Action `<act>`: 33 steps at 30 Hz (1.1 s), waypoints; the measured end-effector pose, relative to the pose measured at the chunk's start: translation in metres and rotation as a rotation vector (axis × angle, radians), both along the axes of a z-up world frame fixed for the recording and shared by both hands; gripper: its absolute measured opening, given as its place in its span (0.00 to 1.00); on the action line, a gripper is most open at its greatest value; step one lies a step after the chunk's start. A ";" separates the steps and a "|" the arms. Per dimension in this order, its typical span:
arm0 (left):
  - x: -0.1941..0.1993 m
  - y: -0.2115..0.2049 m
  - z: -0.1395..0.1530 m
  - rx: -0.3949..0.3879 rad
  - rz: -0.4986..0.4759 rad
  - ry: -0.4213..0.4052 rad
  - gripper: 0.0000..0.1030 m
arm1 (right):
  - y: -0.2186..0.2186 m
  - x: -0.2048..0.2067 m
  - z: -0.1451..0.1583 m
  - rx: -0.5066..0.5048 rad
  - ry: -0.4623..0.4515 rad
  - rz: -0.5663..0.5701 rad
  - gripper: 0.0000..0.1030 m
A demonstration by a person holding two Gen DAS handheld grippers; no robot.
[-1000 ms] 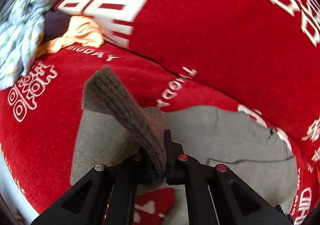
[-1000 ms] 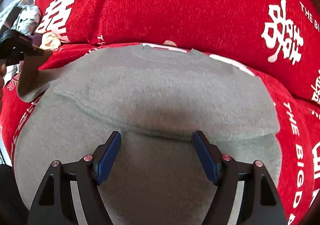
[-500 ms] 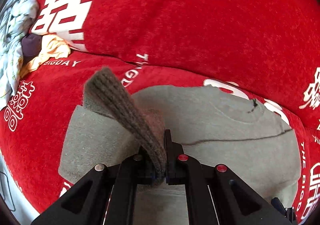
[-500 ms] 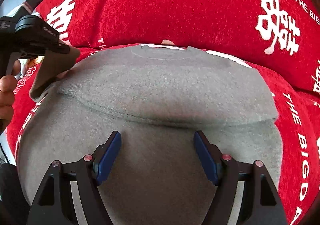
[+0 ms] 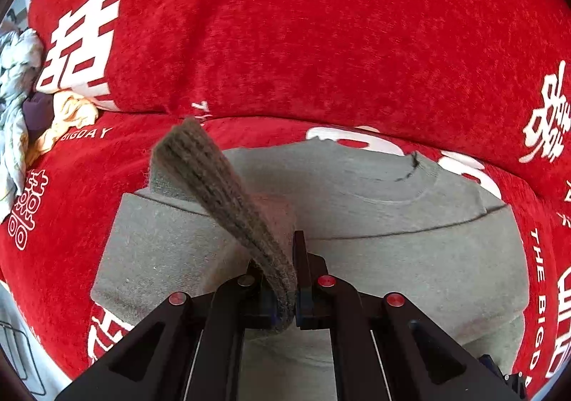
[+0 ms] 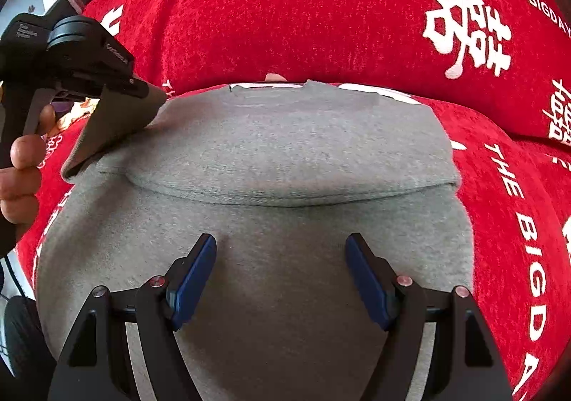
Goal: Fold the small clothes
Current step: 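Lay the sleeve across the sweater body with the left tool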
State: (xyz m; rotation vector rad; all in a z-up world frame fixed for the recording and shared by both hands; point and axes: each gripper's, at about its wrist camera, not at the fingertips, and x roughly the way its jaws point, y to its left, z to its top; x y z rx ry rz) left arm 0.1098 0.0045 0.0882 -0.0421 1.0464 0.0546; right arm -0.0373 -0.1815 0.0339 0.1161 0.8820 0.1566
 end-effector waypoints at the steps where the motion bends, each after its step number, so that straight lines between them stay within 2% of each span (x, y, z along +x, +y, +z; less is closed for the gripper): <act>1: 0.000 -0.005 0.000 0.005 -0.006 0.001 0.06 | -0.001 0.000 0.000 0.001 0.000 -0.001 0.76; 21: -0.003 -0.080 -0.001 0.082 -0.102 0.007 0.06 | -0.059 -0.005 -0.003 0.061 -0.021 -0.100 0.76; 33: -0.013 -0.132 0.012 0.083 -0.193 -0.017 0.06 | -0.074 -0.013 0.004 0.063 -0.057 -0.113 0.76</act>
